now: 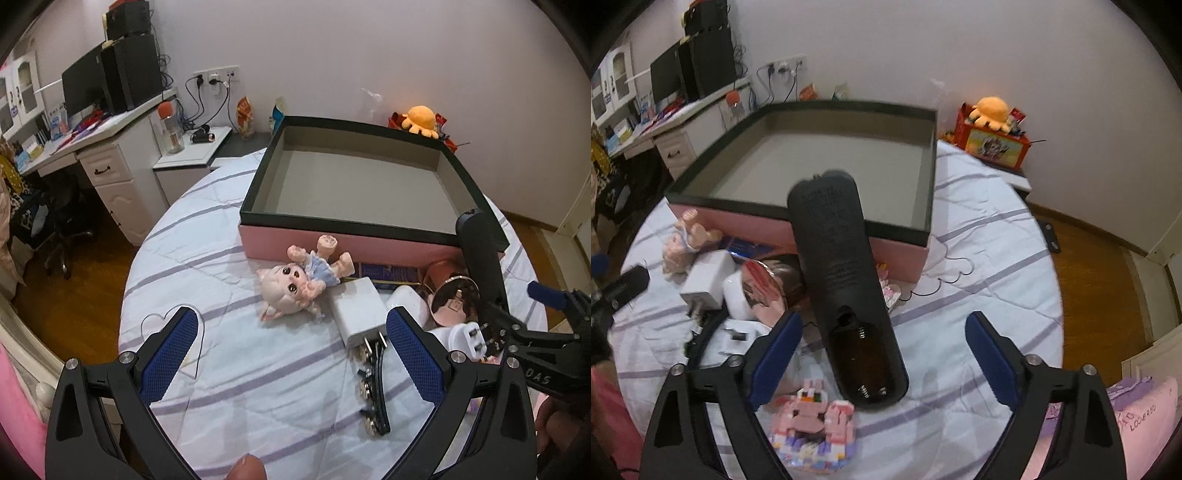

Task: Organize rigid objects
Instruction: 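Reach the right gripper to the black remote and close on it, then lift the black remote with the right gripper and lower it into the box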

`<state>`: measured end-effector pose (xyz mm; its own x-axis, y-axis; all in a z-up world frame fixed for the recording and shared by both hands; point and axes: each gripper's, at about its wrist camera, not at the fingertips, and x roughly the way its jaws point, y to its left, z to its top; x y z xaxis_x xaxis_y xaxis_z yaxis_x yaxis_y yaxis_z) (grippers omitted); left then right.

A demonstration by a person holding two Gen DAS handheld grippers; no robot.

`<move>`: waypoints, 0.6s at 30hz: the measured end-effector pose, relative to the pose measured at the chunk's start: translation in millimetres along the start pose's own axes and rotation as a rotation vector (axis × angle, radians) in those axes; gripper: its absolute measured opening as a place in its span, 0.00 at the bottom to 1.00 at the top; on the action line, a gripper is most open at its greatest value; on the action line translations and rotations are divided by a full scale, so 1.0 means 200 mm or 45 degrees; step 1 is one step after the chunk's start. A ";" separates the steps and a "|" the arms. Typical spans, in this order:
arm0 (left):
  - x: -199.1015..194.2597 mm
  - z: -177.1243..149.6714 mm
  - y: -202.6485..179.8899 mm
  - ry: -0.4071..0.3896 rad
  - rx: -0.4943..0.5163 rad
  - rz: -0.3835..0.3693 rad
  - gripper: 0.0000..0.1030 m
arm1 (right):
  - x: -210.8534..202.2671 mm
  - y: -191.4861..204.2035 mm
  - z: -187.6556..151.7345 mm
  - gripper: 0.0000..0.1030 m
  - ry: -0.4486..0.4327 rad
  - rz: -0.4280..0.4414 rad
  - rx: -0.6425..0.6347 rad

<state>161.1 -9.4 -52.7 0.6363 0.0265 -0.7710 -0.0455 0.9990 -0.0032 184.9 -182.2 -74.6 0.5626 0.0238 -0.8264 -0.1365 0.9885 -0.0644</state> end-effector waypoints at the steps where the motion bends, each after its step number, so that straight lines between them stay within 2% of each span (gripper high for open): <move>1: 0.01 0.01 -0.01 0.008 0.002 -0.001 1.00 | 0.02 0.00 0.00 0.82 0.018 0.006 -0.009; 4: 0.05 0.02 -0.02 0.030 -0.001 -0.008 1.00 | 0.07 0.00 0.01 0.73 0.050 0.060 -0.019; 8: 0.07 0.03 -0.03 0.040 0.011 -0.013 1.00 | 0.10 0.03 0.01 0.51 0.067 0.124 -0.037; 9: 0.07 0.03 -0.04 0.042 0.018 -0.013 1.00 | 0.11 0.04 0.01 0.48 0.066 0.139 -0.034; 18: 0.03 0.04 -0.05 0.034 0.027 -0.022 1.00 | 0.02 -0.03 -0.01 0.45 0.011 0.155 0.026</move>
<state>171.4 -18.4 -53.0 0.6163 0.0086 -0.7875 -0.0181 0.9998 -0.0032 187.3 -187.3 -78.6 0.5361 0.1424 -0.8320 -0.1864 0.9813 0.0478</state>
